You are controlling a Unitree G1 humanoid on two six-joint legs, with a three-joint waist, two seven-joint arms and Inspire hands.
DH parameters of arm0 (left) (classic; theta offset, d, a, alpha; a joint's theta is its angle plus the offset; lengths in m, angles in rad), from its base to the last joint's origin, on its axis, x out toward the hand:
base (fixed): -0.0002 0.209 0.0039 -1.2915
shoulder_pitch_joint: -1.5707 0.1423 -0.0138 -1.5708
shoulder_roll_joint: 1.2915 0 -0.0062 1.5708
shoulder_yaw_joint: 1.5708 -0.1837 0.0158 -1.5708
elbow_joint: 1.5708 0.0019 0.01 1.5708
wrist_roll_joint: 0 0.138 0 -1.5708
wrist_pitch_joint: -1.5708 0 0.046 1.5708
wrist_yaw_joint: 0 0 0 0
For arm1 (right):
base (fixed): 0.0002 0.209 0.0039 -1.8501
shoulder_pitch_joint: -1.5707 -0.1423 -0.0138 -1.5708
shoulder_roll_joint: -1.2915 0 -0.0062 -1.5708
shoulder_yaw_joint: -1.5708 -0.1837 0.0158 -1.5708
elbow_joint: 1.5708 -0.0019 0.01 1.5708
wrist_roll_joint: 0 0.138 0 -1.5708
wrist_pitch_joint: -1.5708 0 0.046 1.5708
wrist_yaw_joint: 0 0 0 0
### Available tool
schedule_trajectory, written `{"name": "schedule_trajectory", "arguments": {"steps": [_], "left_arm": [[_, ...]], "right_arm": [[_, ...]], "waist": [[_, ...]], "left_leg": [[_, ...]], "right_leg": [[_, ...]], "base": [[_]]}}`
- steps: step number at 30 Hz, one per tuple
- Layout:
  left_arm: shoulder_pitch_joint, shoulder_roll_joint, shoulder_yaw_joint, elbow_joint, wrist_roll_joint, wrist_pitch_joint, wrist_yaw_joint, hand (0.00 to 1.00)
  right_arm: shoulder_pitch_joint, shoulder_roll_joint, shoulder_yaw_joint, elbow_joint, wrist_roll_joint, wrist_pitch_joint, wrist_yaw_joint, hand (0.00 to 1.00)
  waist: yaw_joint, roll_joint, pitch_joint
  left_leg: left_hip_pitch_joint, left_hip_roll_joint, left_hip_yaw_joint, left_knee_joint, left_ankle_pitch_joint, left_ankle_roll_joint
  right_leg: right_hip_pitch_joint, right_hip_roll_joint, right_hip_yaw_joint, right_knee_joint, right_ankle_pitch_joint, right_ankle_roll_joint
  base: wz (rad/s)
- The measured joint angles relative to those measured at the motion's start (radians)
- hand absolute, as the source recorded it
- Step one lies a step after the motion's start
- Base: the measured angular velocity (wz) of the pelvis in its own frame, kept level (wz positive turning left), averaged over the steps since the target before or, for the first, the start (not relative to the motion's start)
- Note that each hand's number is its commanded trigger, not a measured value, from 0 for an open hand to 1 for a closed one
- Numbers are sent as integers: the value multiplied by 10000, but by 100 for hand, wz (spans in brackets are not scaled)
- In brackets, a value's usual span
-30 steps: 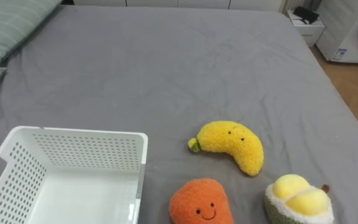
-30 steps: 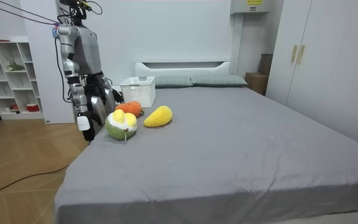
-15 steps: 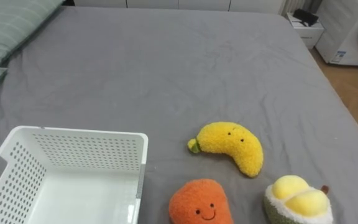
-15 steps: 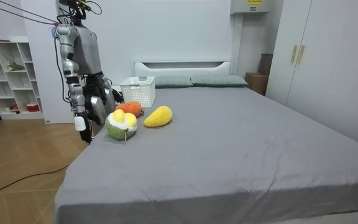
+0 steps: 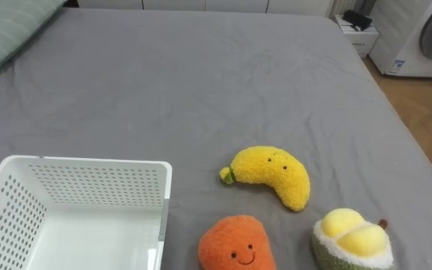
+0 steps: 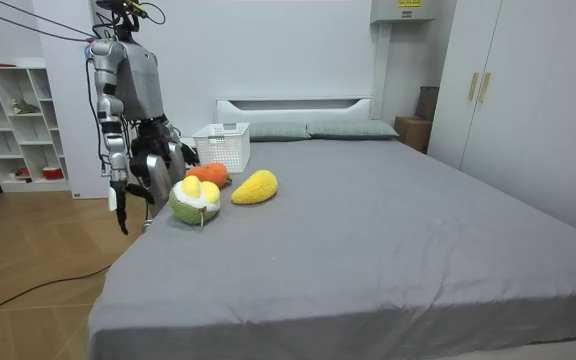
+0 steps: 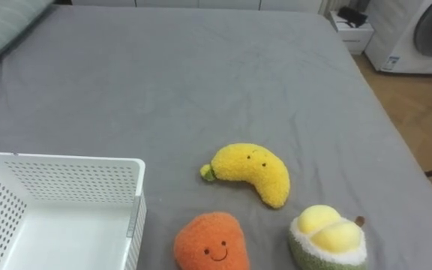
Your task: Collect toys from the bed
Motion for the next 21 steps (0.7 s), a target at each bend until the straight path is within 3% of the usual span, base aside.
{"name": "schedule_trajectory", "arguments": {"steps": [15, 18, 21], "left_arm": [[70, 115, 148, 98, 0, -293, -17, 0], [99, 117, 174, 41, -5, -411, -26, 0], [98, 116, 198, -8, -2, -453, -35, 0]], "right_arm": [[-518, -237, -1053, -620, 402, -46, -1191, 0], [-614, -374, -1204, -1227, 522, -154, -1501, 0], [-714, -468, -1200, -2060, 434, -497, -1775, 0]], "waist": [[-147, -132, -20], [-114, -127, -17], [-82, -98, 0]], "left_leg": [[-27, -9, -3, 28, 2, 0], [-30, -1, 16, 8, 2, 0], [-50, -3, 17, 1, 3, 0]], "right_leg": [[-15, -5, -33, 30, 1, -1], [-54, 8, 29, 17, 1, -2], [-92, 12, 42, 15, 3, -5]], "base": [[0], [-3], [-1]]}}
